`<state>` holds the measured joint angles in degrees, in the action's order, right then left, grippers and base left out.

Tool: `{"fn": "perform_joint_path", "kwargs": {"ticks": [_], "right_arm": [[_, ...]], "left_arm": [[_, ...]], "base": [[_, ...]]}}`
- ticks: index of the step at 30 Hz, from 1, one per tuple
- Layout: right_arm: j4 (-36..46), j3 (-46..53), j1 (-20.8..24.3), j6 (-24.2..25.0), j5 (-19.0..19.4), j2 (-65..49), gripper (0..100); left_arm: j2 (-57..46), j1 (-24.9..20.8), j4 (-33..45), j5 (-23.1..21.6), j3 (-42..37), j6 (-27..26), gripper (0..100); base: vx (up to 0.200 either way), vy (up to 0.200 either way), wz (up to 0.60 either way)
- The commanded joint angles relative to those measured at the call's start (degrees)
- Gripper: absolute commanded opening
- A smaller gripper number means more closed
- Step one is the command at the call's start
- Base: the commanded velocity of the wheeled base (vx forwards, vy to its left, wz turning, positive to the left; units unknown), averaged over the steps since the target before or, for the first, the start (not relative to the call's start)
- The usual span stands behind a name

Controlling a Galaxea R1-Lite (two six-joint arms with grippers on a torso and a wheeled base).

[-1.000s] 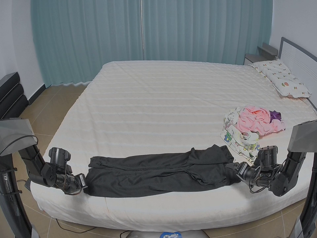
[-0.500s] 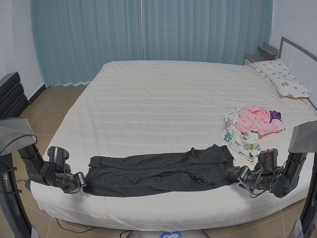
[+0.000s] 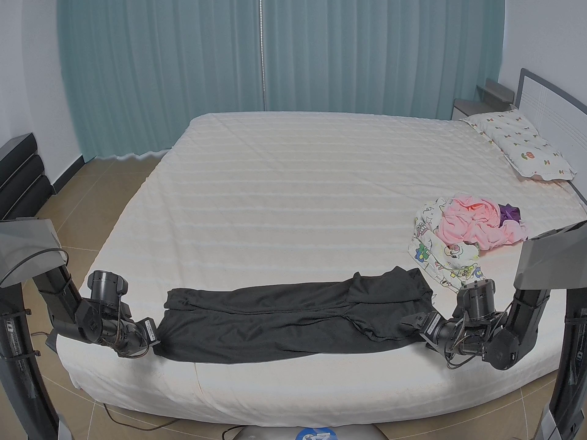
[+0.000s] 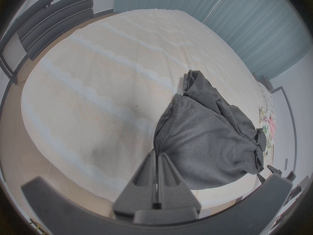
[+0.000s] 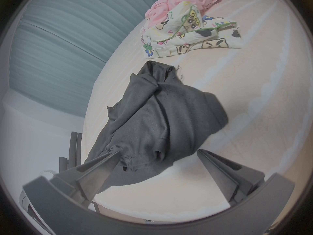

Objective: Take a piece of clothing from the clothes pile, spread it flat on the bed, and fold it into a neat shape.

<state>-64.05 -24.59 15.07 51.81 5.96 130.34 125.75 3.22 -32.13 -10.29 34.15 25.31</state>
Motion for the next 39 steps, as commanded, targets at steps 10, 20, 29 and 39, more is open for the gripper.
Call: {"fn": "perform_joint_path", "kwargs": {"ticks": [10,20,29,39], "right_arm": [[-0.5,-5.3,0.5,0.0,-5.7,5.3,0],[-0.7,-0.2,2.8,-0.4,-8.0,2.8,0],[-0.2,4.2,2.5,-0.6,-8.0,-1.5,0],[-0.6,9.6,1.9,-3.0,-7.5,-3.8,0]], "left_arm": [[0.2,0.0,-0.1,-0.1,0.1,0.0,0],[-0.4,0.5,0.1,-0.2,0.1,0.1,0],[-2.8,2.2,4.5,0.0,2.1,0.0,0],[-4.8,3.0,16.1,-0.1,5.8,-1.0,0]], "base": [[0.000,0.000,0.00],[0.000,0.000,0.00],[0.000,0.000,0.00],[0.000,0.000,0.00]]}}
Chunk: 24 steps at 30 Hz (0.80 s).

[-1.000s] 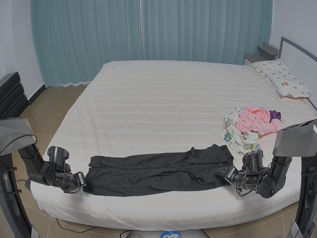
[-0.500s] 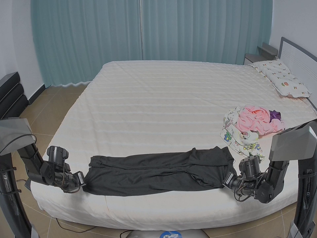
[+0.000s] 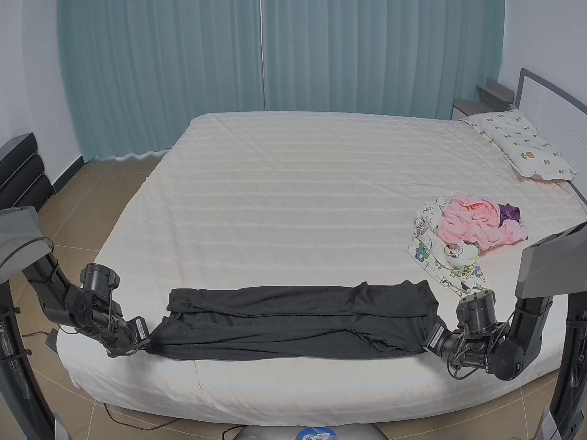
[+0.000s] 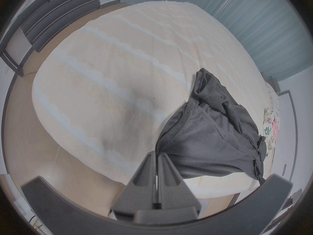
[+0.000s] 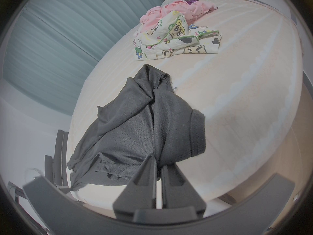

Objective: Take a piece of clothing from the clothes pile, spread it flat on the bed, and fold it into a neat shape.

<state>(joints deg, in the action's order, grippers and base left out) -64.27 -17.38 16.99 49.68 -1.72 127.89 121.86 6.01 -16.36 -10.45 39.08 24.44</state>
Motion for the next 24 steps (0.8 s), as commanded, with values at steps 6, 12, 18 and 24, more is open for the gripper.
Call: {"fn": "perform_joint_path", "kwargs": {"ticks": [6,12,18,24], "right_arm": [[-0.4,4.1,0.3,-2.0,0.1,-2.1,0],[-0.4,5.3,0.1,-4.2,0.3,-1.9,0],[-0.9,5.3,0.1,-4.3,0.3,-1.0,0],[-1.8,5.6,0.2,-4.2,0.3,-3.3,100]], "left_arm": [[-1.3,0.3,0.8,0.1,0.9,-0.2,0],[-0.9,0.4,3.7,0.3,0.9,-3.0,0],[-1.1,0.3,4.1,0.3,0.6,-3.6,0],[-1.4,0.1,4.1,0.1,0.7,-3.0,100]], "base": [[0.000,0.000,0.00],[0.000,0.000,0.00],[0.000,0.000,0.00],[0.000,0.000,0.00]]}}
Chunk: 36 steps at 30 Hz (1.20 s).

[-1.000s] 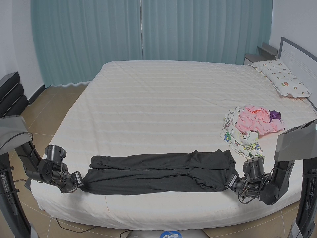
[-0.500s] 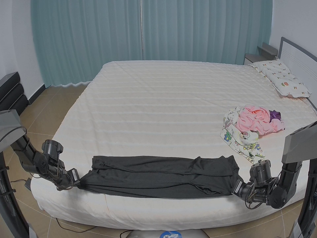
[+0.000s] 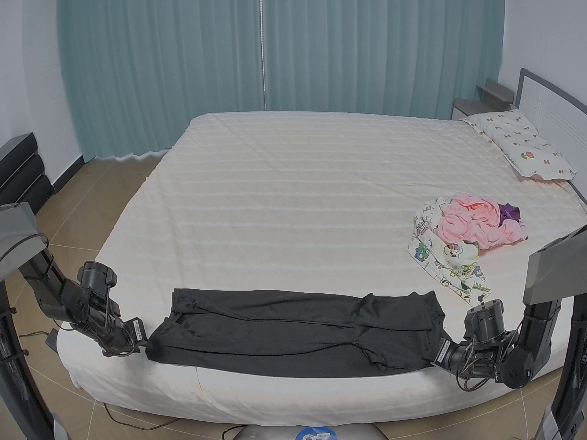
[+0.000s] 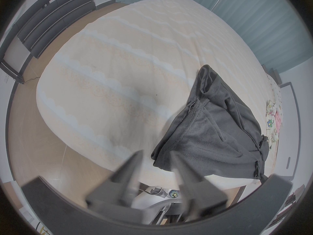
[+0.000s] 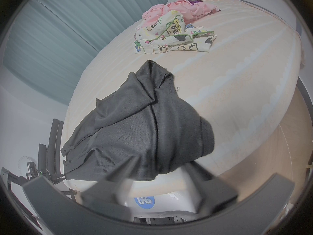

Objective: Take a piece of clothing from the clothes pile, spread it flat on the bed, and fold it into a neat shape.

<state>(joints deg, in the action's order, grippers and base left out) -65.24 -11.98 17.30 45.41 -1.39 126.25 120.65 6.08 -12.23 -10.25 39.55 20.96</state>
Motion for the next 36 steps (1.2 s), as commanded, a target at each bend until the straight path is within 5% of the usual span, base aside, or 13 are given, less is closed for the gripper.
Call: {"fn": "perform_joint_path", "kwargs": {"ticks": [1,12,22,36], "right_arm": [[-1.6,0.3,-0.4,0.0,0.0,-2.7,100],[-2.7,-0.7,-6.3,-0.4,0.3,-11.6,100],[-3.3,-0.3,-8.9,-1.4,2.1,-10.3,100],[-4.3,-1.8,-14.2,-3.6,4.3,-7.0,100]], "left_arm": [[-0.5,0.1,-0.2,-0.4,0.4,0.6,100],[-6.7,-1.4,-0.3,-0.5,7.1,10.6,100],[6.8,-10.7,-0.3,6.6,18.7,17.1,100],[12.3,-12.4,-0.1,8.3,24.5,21.8,100]], "base": [[0.000,0.000,0.00],[0.000,0.000,0.00],[0.000,0.000,0.00],[0.000,0.000,0.00]]}}
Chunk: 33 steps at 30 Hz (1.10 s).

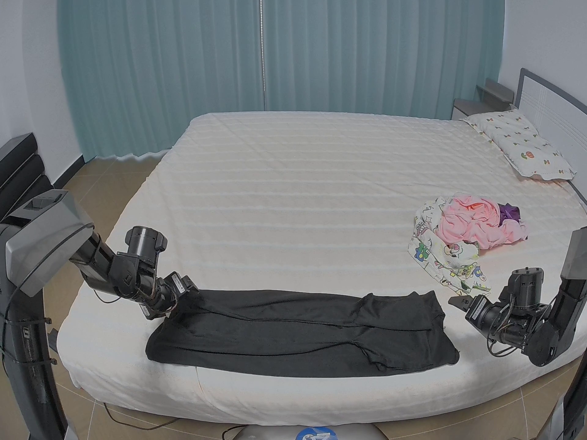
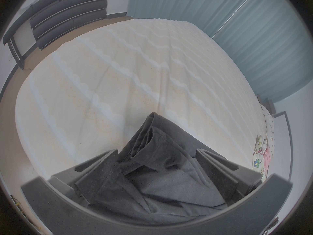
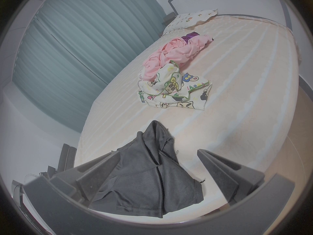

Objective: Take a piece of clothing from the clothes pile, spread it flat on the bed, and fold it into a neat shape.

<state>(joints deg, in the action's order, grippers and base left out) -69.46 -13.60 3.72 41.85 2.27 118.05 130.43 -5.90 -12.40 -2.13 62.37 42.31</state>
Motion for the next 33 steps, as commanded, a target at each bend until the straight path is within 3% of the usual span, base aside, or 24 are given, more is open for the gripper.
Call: {"fn": "perform_joint_path", "kwargs": {"ticks": [1,7,19,26,33], "right_arm": [[-0.1,-0.2,-0.6,0.0,0.7,1.3,100],[-0.1,-0.2,-0.3,0.2,0.9,1.3,100],[-1.5,-0.2,0.1,0.9,1.5,-0.5,100],[-1.7,-1.2,4.0,6.5,2.6,-4.6,100],[-1.4,-5.6,9.3,14.8,3.4,4.0,100]], "left_arm": [[2.6,-0.4,0.1,0.2,1.7,0.4,0],[1.8,-0.3,0.2,3.4,-0.1,3.5,0],[-1.4,0.3,0.2,3.4,-2.6,5.1,0],[-2.6,0.3,0.3,3.1,-3.6,5.1,0],[-3.1,0.3,0.1,2.7,-3.9,5.3,0]], "base": [[0.000,0.000,0.00],[0.000,0.000,0.00],[0.000,0.000,0.00],[0.000,0.000,0.00],[0.000,0.000,0.00]]}}
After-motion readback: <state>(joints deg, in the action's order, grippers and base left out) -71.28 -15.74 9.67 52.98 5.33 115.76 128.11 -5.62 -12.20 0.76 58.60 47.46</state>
